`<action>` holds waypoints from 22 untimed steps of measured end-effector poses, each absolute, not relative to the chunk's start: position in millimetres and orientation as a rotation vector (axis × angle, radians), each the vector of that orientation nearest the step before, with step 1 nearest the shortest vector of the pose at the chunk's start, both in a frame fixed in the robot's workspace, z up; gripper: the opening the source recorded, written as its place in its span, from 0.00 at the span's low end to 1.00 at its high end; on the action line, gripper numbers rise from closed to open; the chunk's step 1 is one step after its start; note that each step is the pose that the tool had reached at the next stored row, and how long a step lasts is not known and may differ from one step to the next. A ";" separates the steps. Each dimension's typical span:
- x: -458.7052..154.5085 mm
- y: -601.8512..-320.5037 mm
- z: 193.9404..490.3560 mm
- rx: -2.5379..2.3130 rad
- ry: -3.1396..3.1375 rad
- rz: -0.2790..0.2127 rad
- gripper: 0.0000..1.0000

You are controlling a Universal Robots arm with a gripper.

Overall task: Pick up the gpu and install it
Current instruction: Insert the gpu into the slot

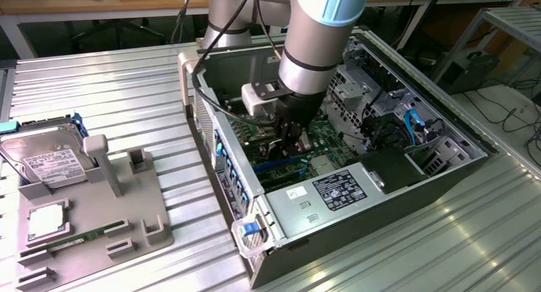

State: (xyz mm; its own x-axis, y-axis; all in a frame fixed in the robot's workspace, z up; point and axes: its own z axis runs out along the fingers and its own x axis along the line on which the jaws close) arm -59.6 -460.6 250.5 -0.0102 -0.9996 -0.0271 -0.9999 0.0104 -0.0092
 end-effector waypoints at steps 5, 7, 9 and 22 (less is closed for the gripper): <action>-59.9 -460.7 243.4 -2.192 2.214 0.020 0.27; -59.9 -460.6 243.3 -2.192 2.214 0.020 0.27; -59.9 -460.6 243.3 -2.192 2.214 0.020 0.27; -60.5 -460.6 242.9 -2.192 2.215 0.021 0.27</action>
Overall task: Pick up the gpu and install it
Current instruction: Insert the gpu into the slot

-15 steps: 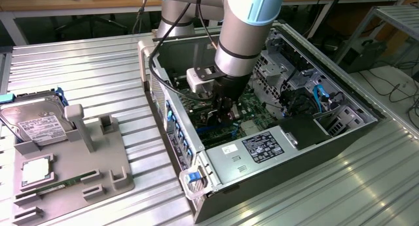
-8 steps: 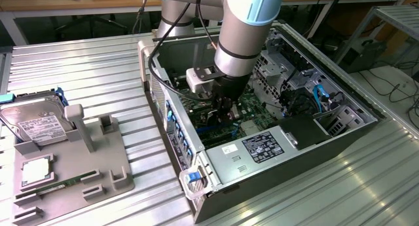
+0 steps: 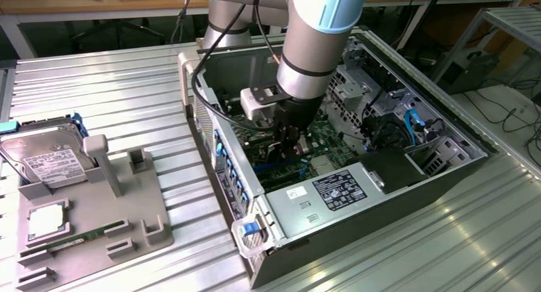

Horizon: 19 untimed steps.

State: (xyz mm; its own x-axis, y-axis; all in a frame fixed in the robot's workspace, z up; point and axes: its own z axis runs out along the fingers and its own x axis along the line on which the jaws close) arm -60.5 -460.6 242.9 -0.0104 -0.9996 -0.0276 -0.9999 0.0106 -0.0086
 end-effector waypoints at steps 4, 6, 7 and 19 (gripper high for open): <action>-58.0 -460.6 242.9 -2.194 2.217 0.026 0.27; -57.9 -460.6 242.9 -2.194 2.217 0.026 0.27; -57.8 -460.6 242.9 -2.194 2.217 0.026 0.27; -59.2 -460.6 239.6 -2.193 2.216 0.028 0.27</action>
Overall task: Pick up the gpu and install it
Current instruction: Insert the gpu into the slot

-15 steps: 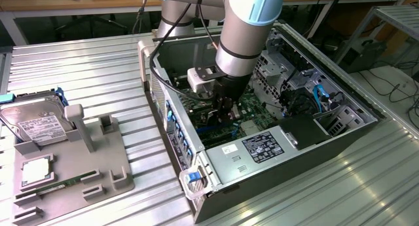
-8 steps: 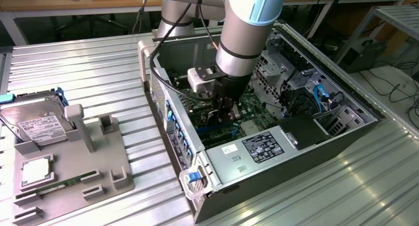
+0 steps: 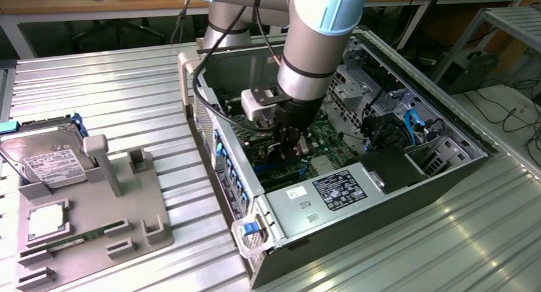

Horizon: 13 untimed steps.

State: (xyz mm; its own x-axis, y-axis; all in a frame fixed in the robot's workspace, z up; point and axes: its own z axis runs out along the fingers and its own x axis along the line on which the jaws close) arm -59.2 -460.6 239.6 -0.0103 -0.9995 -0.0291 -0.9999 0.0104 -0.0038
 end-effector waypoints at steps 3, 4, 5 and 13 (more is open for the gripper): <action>-59.3 -460.7 238.3 -2.193 2.216 0.029 0.27; -59.4 -460.6 238.0 -2.193 2.216 0.029 0.27; -59.4 -460.6 237.7 -2.192 2.215 0.030 0.27; -59.3 -460.6 238.4 -2.192 2.215 0.030 0.27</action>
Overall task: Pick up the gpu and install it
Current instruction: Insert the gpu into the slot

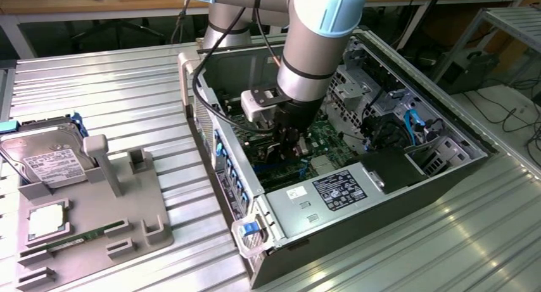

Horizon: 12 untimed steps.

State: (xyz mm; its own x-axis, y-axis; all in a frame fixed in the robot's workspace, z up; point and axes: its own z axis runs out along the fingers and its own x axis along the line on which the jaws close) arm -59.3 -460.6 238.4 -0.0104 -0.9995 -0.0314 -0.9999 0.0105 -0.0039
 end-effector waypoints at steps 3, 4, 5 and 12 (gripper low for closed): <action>-59.4 -460.6 238.4 -2.192 2.215 0.030 0.27; -59.4 -460.6 238.3 -2.192 2.215 0.030 0.27; -59.4 -460.6 238.2 -2.192 2.215 0.031 0.27; -59.4 -460.6 235.7 -2.191 2.214 0.032 0.27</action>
State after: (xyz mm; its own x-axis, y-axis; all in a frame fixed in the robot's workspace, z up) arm -59.4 -460.6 235.7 -0.0103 -0.9994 -0.0328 -0.9999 0.0105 -0.0039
